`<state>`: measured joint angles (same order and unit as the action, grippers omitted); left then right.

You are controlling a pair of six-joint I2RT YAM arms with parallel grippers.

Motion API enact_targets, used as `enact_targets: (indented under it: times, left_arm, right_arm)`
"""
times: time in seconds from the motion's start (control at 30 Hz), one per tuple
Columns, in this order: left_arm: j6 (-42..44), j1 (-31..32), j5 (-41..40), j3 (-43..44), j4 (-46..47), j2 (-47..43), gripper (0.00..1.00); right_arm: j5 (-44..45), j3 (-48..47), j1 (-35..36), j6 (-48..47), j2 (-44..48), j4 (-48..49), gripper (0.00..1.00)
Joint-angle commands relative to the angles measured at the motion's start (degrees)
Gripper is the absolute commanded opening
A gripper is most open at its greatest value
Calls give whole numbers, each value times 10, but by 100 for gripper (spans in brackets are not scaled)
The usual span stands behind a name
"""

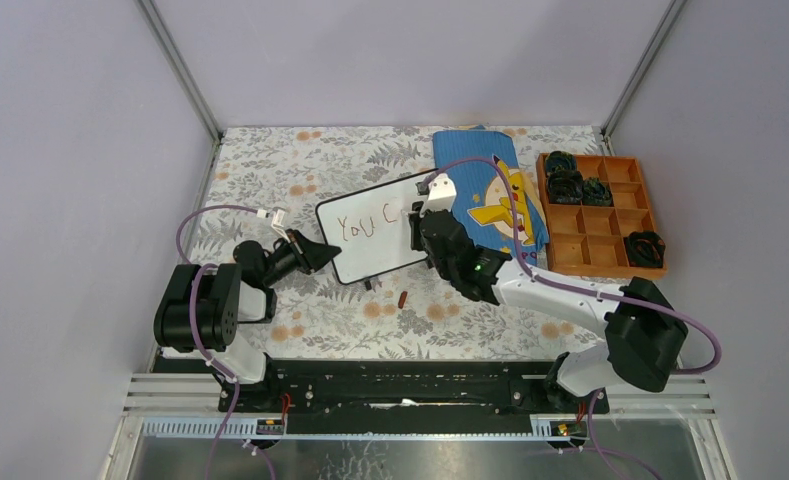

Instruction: Write a sentence on the whiteboard

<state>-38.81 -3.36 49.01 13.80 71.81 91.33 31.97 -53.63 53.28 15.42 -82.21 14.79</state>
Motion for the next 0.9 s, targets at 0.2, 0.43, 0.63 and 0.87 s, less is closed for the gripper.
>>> enact_targets:
  times: [0.2, 0.43, 0.63, 0.87]
  left_arm:
    - [22, 4, -19, 8, -30, 5, 27]
    - [22, 3, -19, 9, -31, 7, 27]
    - [21, 5, -19, 10, -32, 9, 27]
    - [21, 5, -20, 10, -33, 8, 27]
  right_arm:
    - [6, -41, -5, 1, -18, 31, 0]
    - [-13, -42, -5, 2, -28, 30, 0]
    - [-28, -32, -5, 7, -26, 22, 0]
    - [-36, -16, -5, 15, -20, 11, 0]
